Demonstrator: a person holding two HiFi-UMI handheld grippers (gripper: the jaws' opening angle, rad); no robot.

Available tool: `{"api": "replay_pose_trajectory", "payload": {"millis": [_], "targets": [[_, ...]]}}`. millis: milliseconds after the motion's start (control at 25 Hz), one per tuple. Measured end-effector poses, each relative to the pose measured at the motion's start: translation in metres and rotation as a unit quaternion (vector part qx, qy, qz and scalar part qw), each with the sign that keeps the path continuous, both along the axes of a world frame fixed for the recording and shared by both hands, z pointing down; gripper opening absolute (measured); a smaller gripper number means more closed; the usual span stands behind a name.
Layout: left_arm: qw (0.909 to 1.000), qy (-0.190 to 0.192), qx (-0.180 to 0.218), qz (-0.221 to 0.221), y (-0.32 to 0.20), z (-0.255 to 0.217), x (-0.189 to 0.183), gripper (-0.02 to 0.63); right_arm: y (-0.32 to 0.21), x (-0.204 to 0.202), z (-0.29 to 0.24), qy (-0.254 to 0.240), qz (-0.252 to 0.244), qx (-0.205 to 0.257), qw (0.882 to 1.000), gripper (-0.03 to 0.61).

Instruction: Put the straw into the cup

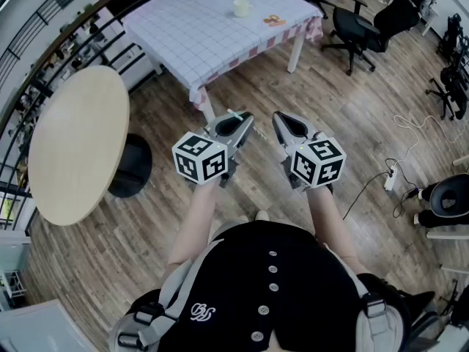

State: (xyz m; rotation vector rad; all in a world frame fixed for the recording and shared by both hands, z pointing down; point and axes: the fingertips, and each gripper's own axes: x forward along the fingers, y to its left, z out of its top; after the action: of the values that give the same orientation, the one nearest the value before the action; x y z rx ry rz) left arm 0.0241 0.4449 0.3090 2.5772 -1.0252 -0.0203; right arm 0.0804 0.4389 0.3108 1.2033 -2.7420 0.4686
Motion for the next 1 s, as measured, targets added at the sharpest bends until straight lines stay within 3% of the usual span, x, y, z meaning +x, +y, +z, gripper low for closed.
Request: {"api": "replay_pose_trajectory", "payload": {"millis": [240, 720, 1000], "targets": [[0.9995, 0.03, -0.002, 0.008, -0.004, -0.003, 0.002, 0.025, 0.0, -0.008, -0.001, 0.009, -0.007, 0.012, 1.0, -0.002], [1.0, 0.001, -0.001, 0.004, -0.006, 0.001, 0.004, 0.026, -0.001, -0.003, 0.001, 0.007, 0.0, 0.02, 1.0, 0.0], [0.9997, -0.004, 0.013, -0.022, -0.014, -0.002, 0.006, 0.026, -0.01, 0.005, 0.005, 0.007, -0.017, 0.016, 1.0, 0.0]]}}
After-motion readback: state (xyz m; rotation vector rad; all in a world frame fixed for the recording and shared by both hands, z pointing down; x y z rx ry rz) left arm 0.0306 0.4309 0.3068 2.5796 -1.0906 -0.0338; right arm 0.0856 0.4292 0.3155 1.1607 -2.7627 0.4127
